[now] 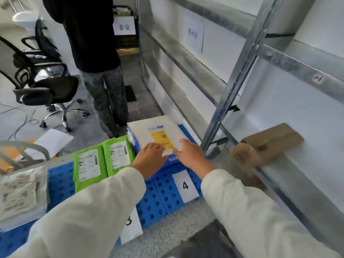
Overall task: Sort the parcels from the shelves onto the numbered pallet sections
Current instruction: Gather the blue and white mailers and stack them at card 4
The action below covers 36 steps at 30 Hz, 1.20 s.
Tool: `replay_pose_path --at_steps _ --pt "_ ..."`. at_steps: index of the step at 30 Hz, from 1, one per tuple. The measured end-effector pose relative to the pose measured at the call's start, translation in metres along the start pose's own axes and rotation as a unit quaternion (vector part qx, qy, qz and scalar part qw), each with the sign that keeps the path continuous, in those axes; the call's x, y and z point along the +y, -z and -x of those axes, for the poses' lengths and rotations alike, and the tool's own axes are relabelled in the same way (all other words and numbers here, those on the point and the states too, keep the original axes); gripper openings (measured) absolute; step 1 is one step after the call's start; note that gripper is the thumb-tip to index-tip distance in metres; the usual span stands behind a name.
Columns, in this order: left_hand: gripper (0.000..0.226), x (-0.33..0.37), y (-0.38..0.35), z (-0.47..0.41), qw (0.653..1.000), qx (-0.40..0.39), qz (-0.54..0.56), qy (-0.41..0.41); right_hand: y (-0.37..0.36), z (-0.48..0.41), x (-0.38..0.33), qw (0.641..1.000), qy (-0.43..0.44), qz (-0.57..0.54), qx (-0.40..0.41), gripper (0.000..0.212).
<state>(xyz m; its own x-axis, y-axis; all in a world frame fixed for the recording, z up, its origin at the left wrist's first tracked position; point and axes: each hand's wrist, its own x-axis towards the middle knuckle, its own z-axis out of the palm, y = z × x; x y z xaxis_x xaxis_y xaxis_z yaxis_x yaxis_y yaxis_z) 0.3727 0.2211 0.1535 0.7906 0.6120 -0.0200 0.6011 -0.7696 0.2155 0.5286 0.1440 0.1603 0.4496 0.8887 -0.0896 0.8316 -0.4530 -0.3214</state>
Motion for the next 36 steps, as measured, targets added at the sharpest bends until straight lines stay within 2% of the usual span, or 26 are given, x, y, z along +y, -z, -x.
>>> replay_pose_path --at_steps 7,11,16,23,27,31,36 --pt "0.043 0.025 0.001 0.068 0.997 0.003 0.014 -0.070 -0.002 0.108 -0.009 0.998 -0.067 -0.009 0.013 0.052" --pt "0.043 0.065 0.003 0.084 0.990 -0.005 0.007 -0.139 0.011 0.169 0.008 0.992 -0.128 -0.006 0.023 0.053" --pt "0.046 0.138 0.014 0.091 0.972 -0.003 0.021 -0.234 0.035 0.249 0.048 0.977 -0.199 -0.012 0.079 0.052" --pt "0.033 0.256 0.009 0.133 0.927 0.007 0.003 -0.375 0.056 0.373 0.109 0.936 -0.318 -0.064 0.132 0.053" --pt "0.032 0.323 0.003 0.169 0.904 0.006 -0.015 -0.426 0.058 0.462 0.133 0.916 -0.374 -0.049 0.134 0.053" --pt "0.037 0.388 -0.009 0.226 0.890 -0.006 0.020 -0.456 0.060 0.560 0.153 0.892 -0.418 -0.072 0.158 0.044" --pt "0.032 0.472 -0.035 0.330 0.839 -0.030 0.023 -0.543 0.047 0.692 0.174 0.853 -0.485 -0.075 0.178 0.053"
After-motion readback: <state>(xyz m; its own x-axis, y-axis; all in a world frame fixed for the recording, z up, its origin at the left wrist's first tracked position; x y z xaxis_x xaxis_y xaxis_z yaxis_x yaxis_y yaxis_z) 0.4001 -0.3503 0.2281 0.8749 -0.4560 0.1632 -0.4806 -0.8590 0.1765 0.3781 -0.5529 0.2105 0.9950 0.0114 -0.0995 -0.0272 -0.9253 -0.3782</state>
